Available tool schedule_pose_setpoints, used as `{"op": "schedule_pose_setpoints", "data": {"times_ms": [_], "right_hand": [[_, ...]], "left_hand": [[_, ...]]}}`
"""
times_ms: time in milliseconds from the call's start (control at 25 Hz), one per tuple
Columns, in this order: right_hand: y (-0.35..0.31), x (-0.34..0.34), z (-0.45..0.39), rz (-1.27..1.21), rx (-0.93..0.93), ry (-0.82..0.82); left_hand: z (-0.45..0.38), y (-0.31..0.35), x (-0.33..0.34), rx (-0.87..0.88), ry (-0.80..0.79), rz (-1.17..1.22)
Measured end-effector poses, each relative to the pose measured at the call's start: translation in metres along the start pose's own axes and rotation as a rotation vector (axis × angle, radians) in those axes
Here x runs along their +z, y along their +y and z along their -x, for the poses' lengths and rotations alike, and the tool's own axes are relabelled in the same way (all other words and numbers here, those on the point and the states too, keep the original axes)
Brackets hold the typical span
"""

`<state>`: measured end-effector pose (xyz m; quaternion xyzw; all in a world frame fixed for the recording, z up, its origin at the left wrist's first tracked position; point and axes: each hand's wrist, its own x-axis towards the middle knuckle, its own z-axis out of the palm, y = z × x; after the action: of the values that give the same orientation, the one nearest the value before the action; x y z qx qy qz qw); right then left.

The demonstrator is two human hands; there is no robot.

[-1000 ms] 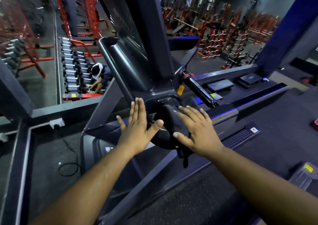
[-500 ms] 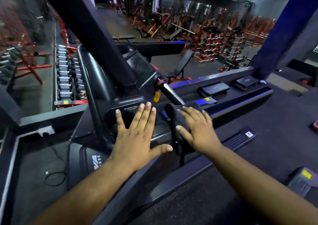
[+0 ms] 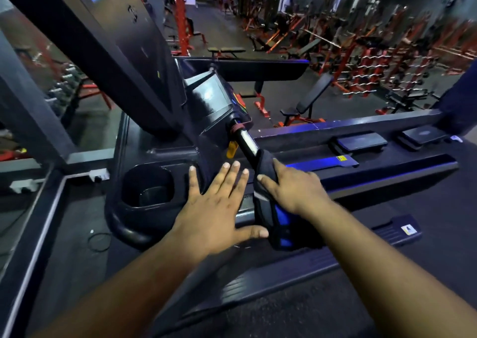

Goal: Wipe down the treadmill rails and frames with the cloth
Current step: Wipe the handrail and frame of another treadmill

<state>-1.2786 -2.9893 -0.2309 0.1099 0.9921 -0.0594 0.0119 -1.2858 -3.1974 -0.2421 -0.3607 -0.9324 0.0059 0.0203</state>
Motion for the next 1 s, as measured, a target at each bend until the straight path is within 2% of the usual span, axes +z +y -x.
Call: {"op": "schedule_pose_setpoints", "data": {"times_ms": [80,240,320,440,560,680,800,880,1000], "right_hand": [[-0.012,-0.008,-0.013,0.010,0.100,-0.131],[-0.029,-0.008,-0.039,-0.113,0.217,-0.210],[-0.038,-0.007,-0.059,-0.096,0.202,-0.167],[-0.066,-0.009,-0.090,-0.031,0.158,0.010],[-0.071,-0.014,-0.103,-0.117,0.068,0.042],[-0.029,-0.009,-0.091,-0.203,0.065,-0.099],[-0.009,-0.002,-0.087,-0.180,0.079,-0.223],[-0.030,-0.003,-0.103,-0.192,0.104,-0.109],[-0.069,-0.001,-0.109,0.066,0.030,0.100]], "left_hand": [[0.001,0.000,-0.001,0.042,-0.014,-0.014],[0.003,-0.002,-0.004,0.036,0.033,0.004],[0.003,0.002,-0.004,0.003,0.036,0.032],[0.001,0.002,-0.005,-0.046,0.030,0.053],[0.000,0.002,-0.007,-0.057,0.006,0.052],[0.001,0.005,-0.007,-0.074,0.005,0.044],[-0.001,0.006,-0.006,-0.083,-0.003,0.045],[-0.005,0.006,-0.006,-0.089,-0.014,0.050],[-0.007,0.007,-0.006,-0.107,-0.007,0.042]]}}
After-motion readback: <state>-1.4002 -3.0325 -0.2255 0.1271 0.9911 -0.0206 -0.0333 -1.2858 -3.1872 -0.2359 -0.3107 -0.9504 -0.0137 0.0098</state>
